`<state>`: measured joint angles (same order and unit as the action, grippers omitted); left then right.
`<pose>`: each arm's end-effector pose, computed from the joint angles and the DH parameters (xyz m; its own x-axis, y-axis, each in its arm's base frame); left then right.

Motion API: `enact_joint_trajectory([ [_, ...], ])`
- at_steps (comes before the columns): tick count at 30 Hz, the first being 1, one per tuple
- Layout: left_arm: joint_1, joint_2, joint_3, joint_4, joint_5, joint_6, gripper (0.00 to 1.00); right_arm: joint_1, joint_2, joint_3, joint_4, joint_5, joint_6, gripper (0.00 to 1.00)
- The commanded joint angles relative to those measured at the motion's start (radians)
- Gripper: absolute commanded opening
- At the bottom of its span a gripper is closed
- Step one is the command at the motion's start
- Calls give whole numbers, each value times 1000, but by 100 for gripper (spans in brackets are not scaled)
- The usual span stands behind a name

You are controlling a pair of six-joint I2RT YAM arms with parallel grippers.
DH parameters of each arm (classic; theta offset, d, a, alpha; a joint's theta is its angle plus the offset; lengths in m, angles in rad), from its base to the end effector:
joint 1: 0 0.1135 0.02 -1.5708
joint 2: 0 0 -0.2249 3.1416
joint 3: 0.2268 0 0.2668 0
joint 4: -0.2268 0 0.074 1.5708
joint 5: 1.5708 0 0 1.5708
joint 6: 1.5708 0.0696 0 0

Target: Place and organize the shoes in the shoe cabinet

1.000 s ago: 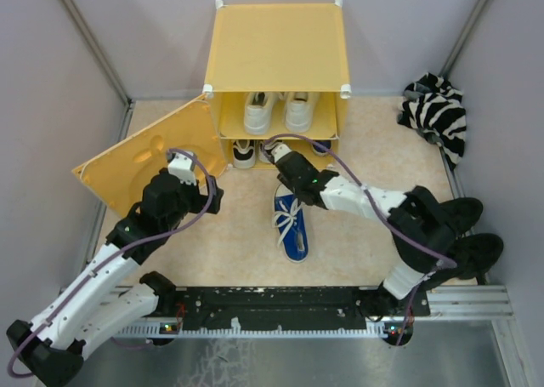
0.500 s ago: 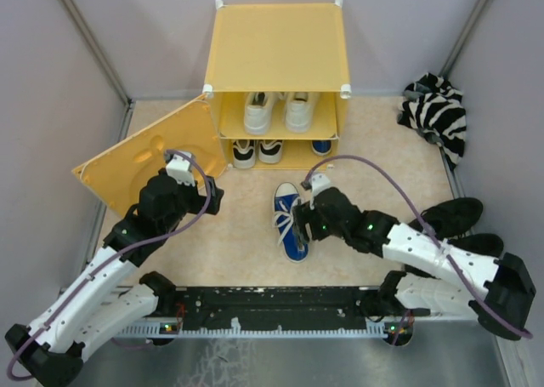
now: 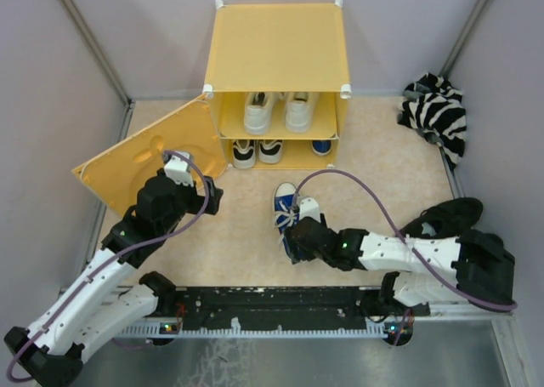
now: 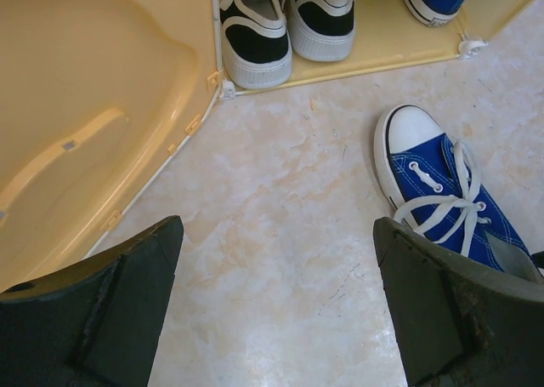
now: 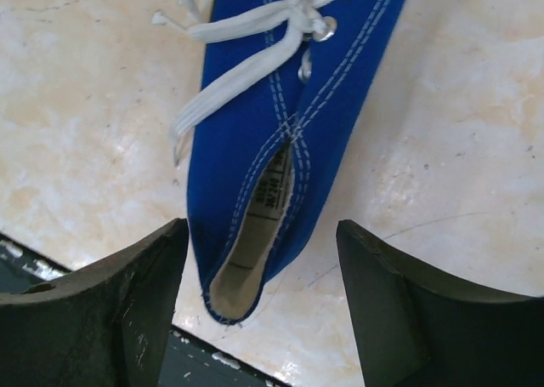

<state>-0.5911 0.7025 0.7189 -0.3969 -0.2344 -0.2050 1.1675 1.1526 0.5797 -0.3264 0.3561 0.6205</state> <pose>0.2073 -0.1197 0.2704 -0.3758 0.0138 -0.9266 0.2926 0.9505 -0.1045 0.1268 0.2354 0.1195 -0.7017 -0.2560 -0.6649 -0.4535 0.8803 0.1397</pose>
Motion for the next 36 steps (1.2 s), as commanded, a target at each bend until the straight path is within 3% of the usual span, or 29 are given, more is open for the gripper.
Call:
enact_joint_trajectory([
  [1,5,-18,0,15,3,-4,99,3,36,-13,130,150,47,69],
  [5,5,-18,-5,15,3,-3,99,3,80,-13,162,140,41,62],
  [8,5,-21,-10,15,3,-4,99,3,91,-36,188,120,47,41],
  [10,5,-23,-11,13,3,-4,99,4,91,-49,191,99,60,37],
  [11,5,-23,-11,12,2,-4,99,3,92,-54,187,90,68,32],
  [13,5,-23,-10,13,3,-4,99,4,91,-65,179,81,81,3],
  [14,5,-22,-11,13,4,-4,99,4,90,-67,166,86,89,0],
  [26,5,-29,-13,14,-5,-2,99,3,-199,100,-8,379,6,0],
  [32,5,-25,-13,17,-1,4,99,-4,-195,61,192,578,-97,0],
  [36,5,-20,-12,15,-3,6,99,-48,-170,34,338,620,-162,0],
])
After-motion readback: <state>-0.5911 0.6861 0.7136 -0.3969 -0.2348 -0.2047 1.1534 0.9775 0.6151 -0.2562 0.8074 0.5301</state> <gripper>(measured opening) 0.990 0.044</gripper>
